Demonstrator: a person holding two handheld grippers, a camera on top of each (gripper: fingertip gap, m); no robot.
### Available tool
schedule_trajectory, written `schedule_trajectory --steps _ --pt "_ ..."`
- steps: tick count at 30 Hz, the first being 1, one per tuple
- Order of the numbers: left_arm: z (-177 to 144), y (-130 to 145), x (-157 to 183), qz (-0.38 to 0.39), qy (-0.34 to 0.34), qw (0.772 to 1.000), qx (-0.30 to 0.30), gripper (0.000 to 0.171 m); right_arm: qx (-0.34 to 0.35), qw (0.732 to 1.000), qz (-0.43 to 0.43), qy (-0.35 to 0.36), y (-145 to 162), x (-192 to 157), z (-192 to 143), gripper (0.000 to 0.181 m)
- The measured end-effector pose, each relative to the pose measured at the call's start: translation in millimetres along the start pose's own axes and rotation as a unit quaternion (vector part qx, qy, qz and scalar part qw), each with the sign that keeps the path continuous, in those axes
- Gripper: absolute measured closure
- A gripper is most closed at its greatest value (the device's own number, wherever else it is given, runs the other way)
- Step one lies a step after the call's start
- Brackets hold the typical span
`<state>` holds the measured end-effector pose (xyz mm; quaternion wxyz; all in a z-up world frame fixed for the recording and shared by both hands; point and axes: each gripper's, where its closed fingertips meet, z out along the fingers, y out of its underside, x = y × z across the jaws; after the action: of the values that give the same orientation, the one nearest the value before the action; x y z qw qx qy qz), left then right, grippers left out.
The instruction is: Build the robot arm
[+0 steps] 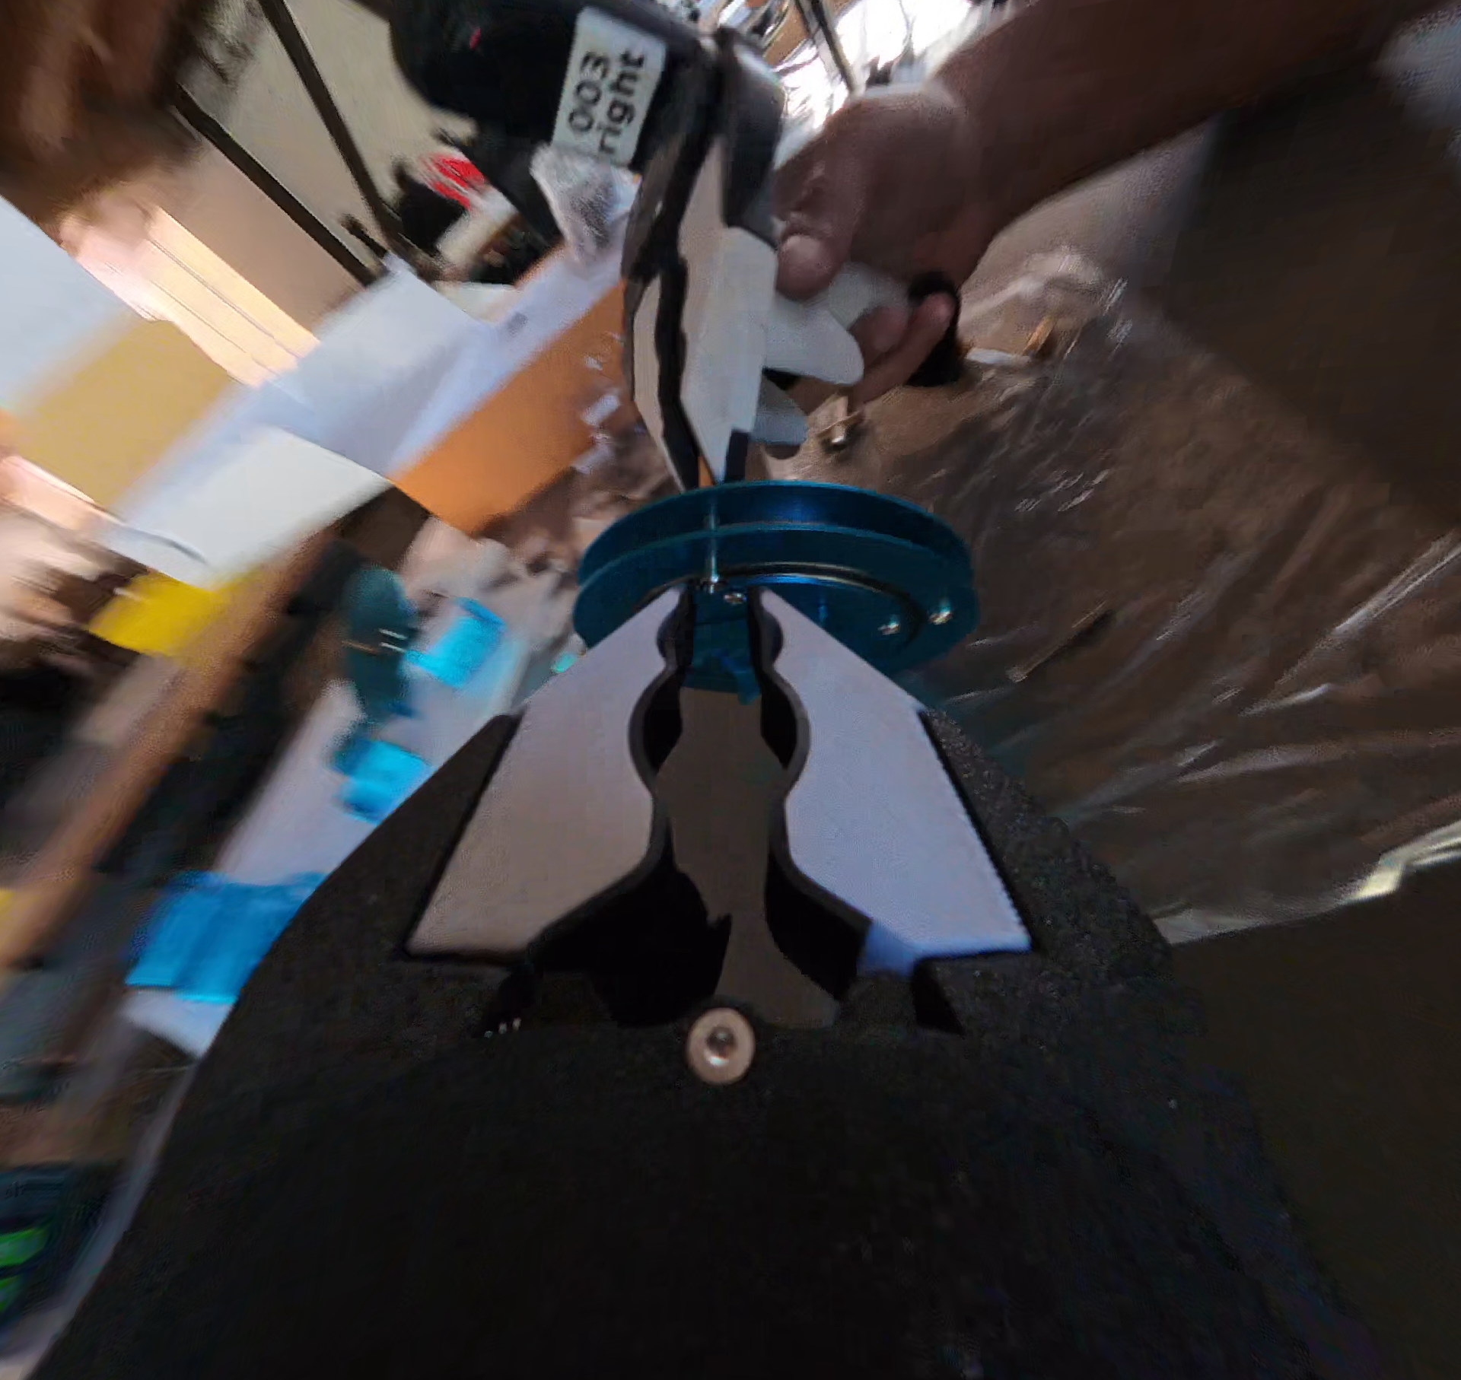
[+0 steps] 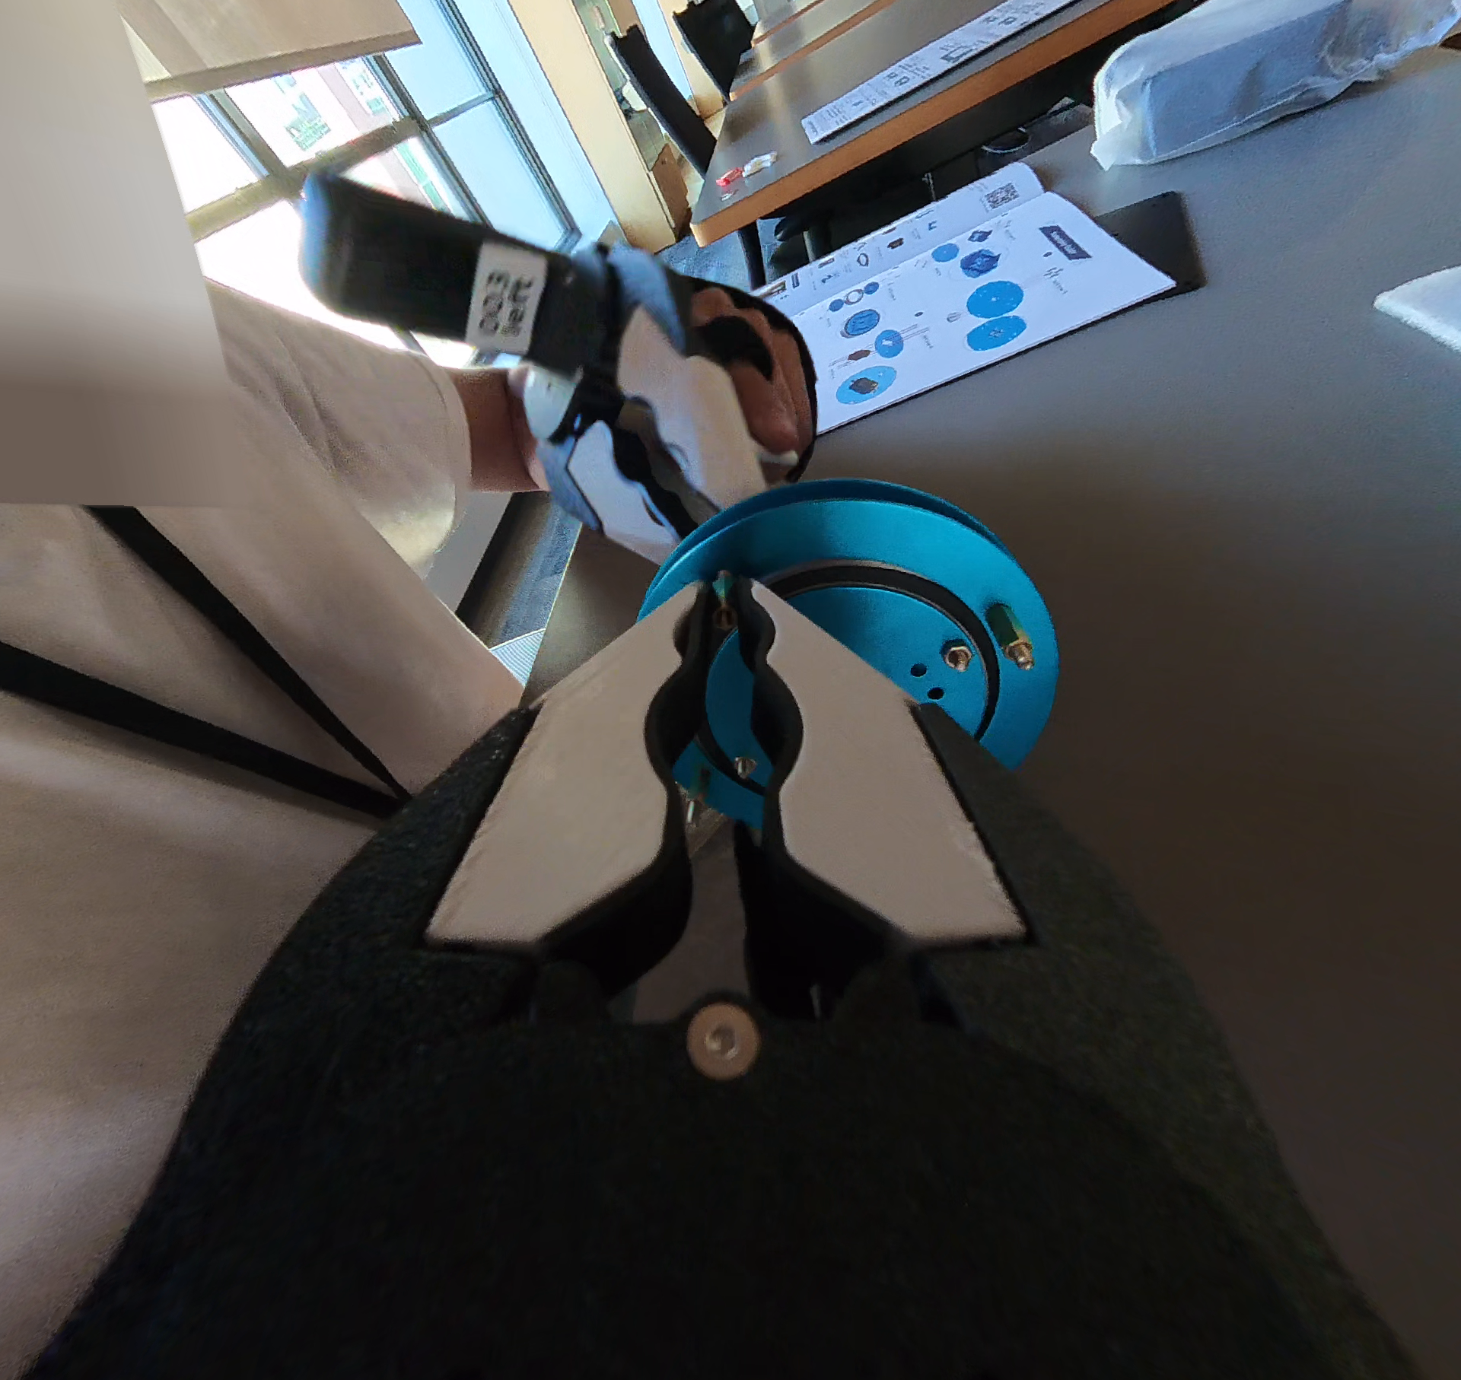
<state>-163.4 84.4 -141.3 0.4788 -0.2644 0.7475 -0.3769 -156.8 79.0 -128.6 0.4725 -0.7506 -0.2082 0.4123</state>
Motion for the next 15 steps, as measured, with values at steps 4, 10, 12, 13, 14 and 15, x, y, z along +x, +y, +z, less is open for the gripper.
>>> schedule_trajectory --steps 4,10,12,13,14,15 --pt "-2 -6 2 -0.237 0.11 0.964 0.049 0.158 0.005 1.0 -0.01 0.008 -2 2 -4 0.177" --pt "1 -11 6 -0.302 0.139 0.94 0.075 0.163 -0.001 0.992 -0.117 0.048 -2 0 -6 0.177" --pt "1 -11 6 -0.301 0.141 0.94 0.075 0.162 -0.012 0.984 -0.167 0.069 0 -1 -7 0.177" --pt "1 -12 7 -0.305 0.145 0.938 0.076 0.162 -0.018 0.977 -0.196 0.079 0 -2 -7 0.177" --pt "1 -12 7 -0.311 0.151 0.935 0.08 0.162 -0.025 0.969 -0.231 0.089 2 -3 -7 0.177" --pt "0 -13 6 -0.322 0.155 0.93 0.084 0.162 -0.031 0.958 -0.268 0.099 3 -3 -7 0.177"
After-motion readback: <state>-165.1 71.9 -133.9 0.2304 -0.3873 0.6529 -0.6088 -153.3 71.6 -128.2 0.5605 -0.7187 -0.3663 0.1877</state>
